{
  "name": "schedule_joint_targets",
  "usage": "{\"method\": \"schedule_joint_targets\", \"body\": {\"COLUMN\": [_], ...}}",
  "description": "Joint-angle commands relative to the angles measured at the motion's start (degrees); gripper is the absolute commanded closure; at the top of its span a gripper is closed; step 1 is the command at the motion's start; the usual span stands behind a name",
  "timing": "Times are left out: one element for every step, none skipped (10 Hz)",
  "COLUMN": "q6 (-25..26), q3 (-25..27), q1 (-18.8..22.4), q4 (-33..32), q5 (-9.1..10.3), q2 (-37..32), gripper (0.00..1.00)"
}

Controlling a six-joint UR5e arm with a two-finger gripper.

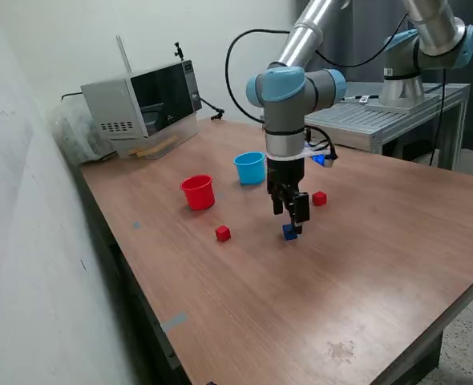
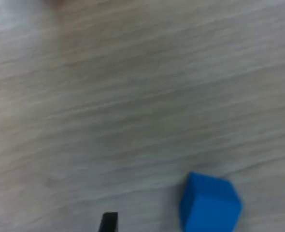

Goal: Place red objects in the red bin, and blue objects in the blue bin.

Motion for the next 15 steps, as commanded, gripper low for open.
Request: {"method": "schedule_joint_targets", "body": {"q6": [0.0,0.0,0.0,0.0,0.0,-0.1,-0.1,-0.3,-0.5,-0.7,-0.9,-1.8,-2.0,-2.1,-2.6], "q3": [0.1,0.1,0.1,0.1,0.0,0.1,0.0,0.0,0.0,0.0,0.0,0.4,1.0,1.4,1.9], "q1": [2.1,2.2,2.3,2.2,2.1,1.7,1.6,1.6,1.5,1.5,1.5,1.5,1.6,1.6,1.6], "q4": [0.0,0.0,0.0,0.0,-0.1,-0.1,-0.1,-0.1,-0.1,-0.1,0.0,0.1,0.1,0.1,0.1], "q5": [0.19,0.11,-0.07,-0.07,-0.07,-0.07,-0.16,-0.16,-0.16,-0.24,-0.24,-0.24,-0.16,-0.07,0.02], "q2": [-0.1,-0.1,-0.1,-0.1,-0.1,-0.1,0.0,0.0,0.0,0.0,-0.1,-0.9,-2.1,-3.1,-3.7], "gripper": [0.00,1.00,1.00,1.00,1.00,1.00,1.00,1.00,1.00,1.00,1.00,1.00,1.00,0.00,0.00]}}
